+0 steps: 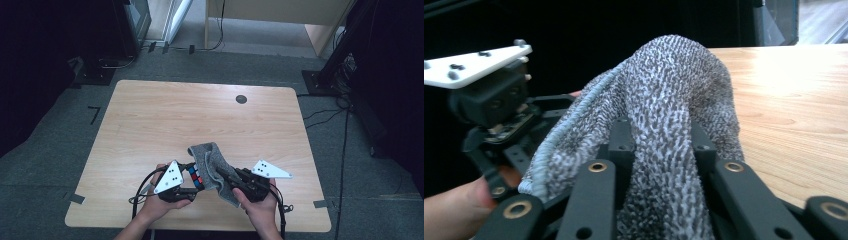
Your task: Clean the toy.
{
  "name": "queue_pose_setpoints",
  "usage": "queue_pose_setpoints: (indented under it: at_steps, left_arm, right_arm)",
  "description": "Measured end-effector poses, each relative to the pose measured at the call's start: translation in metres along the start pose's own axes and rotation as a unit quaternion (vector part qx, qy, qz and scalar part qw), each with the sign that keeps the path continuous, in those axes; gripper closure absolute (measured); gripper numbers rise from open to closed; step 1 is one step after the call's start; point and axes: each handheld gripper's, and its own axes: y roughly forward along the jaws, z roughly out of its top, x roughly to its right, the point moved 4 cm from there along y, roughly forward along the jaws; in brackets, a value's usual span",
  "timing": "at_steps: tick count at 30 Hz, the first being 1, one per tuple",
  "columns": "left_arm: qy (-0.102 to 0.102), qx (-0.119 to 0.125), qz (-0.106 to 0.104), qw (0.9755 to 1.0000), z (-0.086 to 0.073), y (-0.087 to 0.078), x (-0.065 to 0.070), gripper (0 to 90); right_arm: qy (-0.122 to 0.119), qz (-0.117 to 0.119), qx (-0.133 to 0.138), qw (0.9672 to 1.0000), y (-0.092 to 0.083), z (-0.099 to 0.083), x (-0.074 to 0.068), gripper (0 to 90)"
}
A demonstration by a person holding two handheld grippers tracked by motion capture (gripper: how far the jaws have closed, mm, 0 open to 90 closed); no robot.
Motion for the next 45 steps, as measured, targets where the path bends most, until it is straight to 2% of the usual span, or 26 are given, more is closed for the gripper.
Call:
queue_pose_setpoints:
  at_steps: [3, 5, 6, 8, 9, 11, 13, 15, 17, 19, 21, 22, 23, 26, 27, 29, 30, 33, 34, 35, 36, 39, 41, 42, 44, 45]
  left_arm:
    - [-0.002, 0.01, -0.013, 0.9999, 0.0, -0.001, 0.001, 34.1]
    - [0.0, 0.006, -0.011, 0.9999, 0.0, 0.0, 0.001, 34.1]
    - [0.004, -0.002, -0.001, 1.0, 0.0, 0.001, 0.001, 34.1]
    - [0.017, -0.02, 0.02, 0.9994, -0.002, 0.004, 0.0, 34.1]
    - [0.016, -0.02, 0.019, 0.9995, -0.003, 0.004, 0.001, 34.1]
    - [0.013, -0.013, 0.017, 0.9997, -0.002, 0.002, 0.0, 34.1]
    - [0.015, -0.003, 0.013, 0.9998, 0.0, 0.0, 0.001, 34.1]
    - [0.013, 0.004, 0.008, 0.9999, 0.002, -0.002, 0.001, 34.2]
    - [0.011, 0.001, 0.008, 0.9999, 0.002, 0.0, 0.002, 34.1]
    - [0.015, -0.017, 0.026, 0.9994, 0.0, 0.003, 0.001, 34.1]
    - [0.026, -0.041, 0.044, 0.9978, -0.002, 0.007, 0.002, 34.2]
    - [0.031, -0.052, 0.052, 0.9968, -0.003, 0.009, 0.003, 34.2]
    - [0.036, -0.065, 0.062, 0.9953, -0.004, 0.011, 0.004, 34.2]
    - [0.045, -0.104, 0.082, 0.9902, -0.006, 0.017, 0.007, 34.2]
    - [0.047, -0.117, 0.087, 0.9882, -0.006, 0.02, 0.008, 34.2]
    - [0.05, -0.14, 0.093, 0.9845, -0.008, 0.023, 0.009, 34.2]
    - [0.049, -0.148, 0.093, 0.9834, -0.01, 0.024, 0.009, 34.2]
    - [0.032, -0.157, 0.099, 0.9822, -0.012, 0.026, 0.006, 34.2]
    - [0.035, -0.159, 0.101, 0.9815, -0.012, 0.026, 0.006, 34.2]
    - [0.039, -0.156, 0.101, 0.9818, -0.013, 0.026, 0.006, 34.2]
    - [0.04, -0.153, 0.099, 0.9824, -0.012, 0.025, 0.006, 34.3]
    - [0.047, -0.147, 0.098, 0.9831, -0.009, 0.024, 0.007, 34.3]
    - [0.046, -0.146, 0.093, 0.9837, -0.009, 0.024, 0.009, 34.3]
    - [0.047, -0.148, 0.094, 0.9834, -0.009, 0.025, 0.01, 34.3]
    - [0.05, -0.152, 0.095, 0.9826, -0.009, 0.025, 0.01, 34.3]
    - [0.05, -0.15, 0.096, 0.9827, -0.009, 0.025, 0.01, 34.3]
  right_arm:
    - [-0.009, -0.037, -0.013, 0.9992, 0.0, -0.005, 0.009, 74.7]
    - [-0.008, -0.038, -0.012, 0.9992, -0.001, -0.005, 0.009, 74.7]
    - [-0.014, -0.035, -0.009, 0.9992, -0.002, -0.003, 0.006, 74.5]
    - [-0.028, -0.011, -0.001, 0.9995, -0.003, 0.0, -0.004, 74.4]
    - [-0.047, -0.007, -0.001, 0.9989, -0.002, 0.001, -0.012, 74.4]
    - [-0.066, -0.024, -0.003, 0.9975, -0.001, 0.002, -0.017, 74.3]
    - [-0.059, -0.031, -0.001, 0.9978, 0.0, 0.0, -0.011, 74.3]
    - [-0.049, -0.055, -0.013, 0.9972, 0.0, -0.003, -0.001, 74.3]
    - [-0.033, -0.049, -0.014, 0.9982, -0.002, -0.004, 0.004, 74.3]
    - [-0.046, -0.046, -0.011, 0.9978, -0.003, -0.002, -0.002, 74.1]
    - [-0.076, -0.034, -0.008, 0.9965, -0.002, 0.001, -0.014, 73.9]
    - [-0.102, -0.04, -0.012, 0.9939, -0.001, 0.002, -0.021, 73.8]
    - [-0.131, -0.057, -0.018, 0.9896, 0.001, 0.001, -0.026, 73.6]
    - [-0.202, -0.089, -0.041, 0.9744, 0.008, -0.004, -0.036, 72.9]
    - [-0.233, -0.1, -0.046, 0.9661, 0.01, -0.007, -0.039, 72.6]
    - [-0.292, -0.122, -0.063, 0.9465, 0.016, -0.014, -0.043, 73.6]
    - [-0.312, -0.116, -0.071, 0.9403, 0.018, -0.017, -0.044, 74.1]
    - [-0.339, -0.088, -0.089, 0.9323, 0.024, -0.025, -0.046, 75.0]
    - [-0.35, -0.086, -0.093, 0.928, 0.026, -0.027, -0.046, 74.9]
    - [-0.354, -0.088, -0.096, 0.9262, 0.027, -0.027, -0.046, 74.9]
    - [-0.349, -0.089, -0.095, 0.928, 0.027, -0.026, -0.045, 75.1]
    - [-0.317, -0.107, -0.073, 0.9396, 0.022, -0.018, -0.035, 75.4]
    - [-0.299, -0.126, -0.066, 0.9437, 0.018, -0.013, -0.029, 75.4]
    - [-0.295, -0.128, -0.065, 0.9448, 0.017, -0.013, -0.028, 75.4]
    - [-0.299, -0.119, -0.069, 0.9444, 0.017, -0.015, -0.032, 75.1]
    - [-0.315, -0.1, -0.072, 0.941, 0.02, -0.019, -0.039, 75.0]
